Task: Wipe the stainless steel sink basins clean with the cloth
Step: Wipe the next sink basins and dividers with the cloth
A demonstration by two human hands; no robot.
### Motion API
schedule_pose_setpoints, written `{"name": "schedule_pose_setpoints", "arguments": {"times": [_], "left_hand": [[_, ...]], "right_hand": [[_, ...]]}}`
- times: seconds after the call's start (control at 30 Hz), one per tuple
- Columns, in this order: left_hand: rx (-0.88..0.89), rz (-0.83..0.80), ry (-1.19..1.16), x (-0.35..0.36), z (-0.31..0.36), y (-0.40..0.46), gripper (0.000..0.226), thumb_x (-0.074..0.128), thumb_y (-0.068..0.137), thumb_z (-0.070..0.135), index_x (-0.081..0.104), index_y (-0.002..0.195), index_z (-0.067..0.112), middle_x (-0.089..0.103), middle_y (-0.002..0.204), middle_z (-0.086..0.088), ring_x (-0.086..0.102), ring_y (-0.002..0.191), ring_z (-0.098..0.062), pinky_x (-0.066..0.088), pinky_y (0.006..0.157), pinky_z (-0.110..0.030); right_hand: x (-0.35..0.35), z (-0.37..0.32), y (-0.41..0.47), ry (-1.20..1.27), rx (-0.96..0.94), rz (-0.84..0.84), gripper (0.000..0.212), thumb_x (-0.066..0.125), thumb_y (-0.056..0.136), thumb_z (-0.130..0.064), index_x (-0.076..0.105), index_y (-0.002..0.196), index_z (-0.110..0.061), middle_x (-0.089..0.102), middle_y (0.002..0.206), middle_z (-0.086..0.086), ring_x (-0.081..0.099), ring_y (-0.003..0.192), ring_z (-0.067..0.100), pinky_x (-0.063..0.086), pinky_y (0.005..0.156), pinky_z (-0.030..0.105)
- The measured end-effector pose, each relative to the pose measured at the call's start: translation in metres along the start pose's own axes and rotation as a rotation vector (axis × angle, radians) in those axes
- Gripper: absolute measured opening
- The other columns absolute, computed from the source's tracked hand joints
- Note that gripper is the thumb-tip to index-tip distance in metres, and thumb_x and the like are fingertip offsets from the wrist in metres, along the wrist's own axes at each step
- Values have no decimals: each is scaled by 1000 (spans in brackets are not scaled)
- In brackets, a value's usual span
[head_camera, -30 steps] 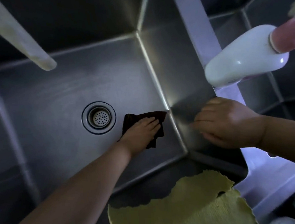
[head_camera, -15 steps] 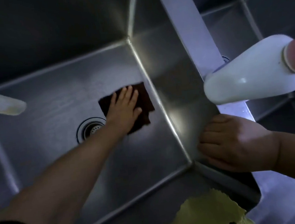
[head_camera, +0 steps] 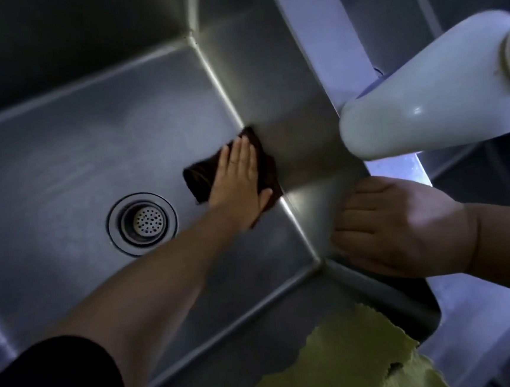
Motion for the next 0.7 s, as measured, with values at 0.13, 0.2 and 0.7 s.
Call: {"name": "schedule_pose_setpoints", "arguments": {"times": [0.13,0.2,0.7], "left_hand": [[204,-62,-23,33,65,-57,73,20,91,43,22,144,-7,25,151,-25,18,142,-39,5,116,-52],[257,-91,4,41,78,-70,69,18,91,40,27,144,-3,25,152,-23,18,142,-38,5,116,-51],[848,-288,-14,58,100,-137,60,34,99,27,7,152,22,-2,160,4,-5,147,-14,-21,111,-33]], "right_hand": [[-1,3,1,-110,-9,-6,24,55,90,-19,64,70,-8,56,69,9,49,61,31,45,66,38],[1,1,1,-119,-20,-17,25,53,91,-18,65,72,-8,57,70,9,51,62,31,46,67,39],[1,-7,1,-168,28,-73,29,48,94,-19,61,70,-8,55,69,9,49,62,30,43,68,37]]}}
Point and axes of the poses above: each hand's wrist, its own y-axis towards the middle knuckle, its own x-axis out of the palm, z = x × y, the point moved 8 cm from there along y, towards the middle knuckle
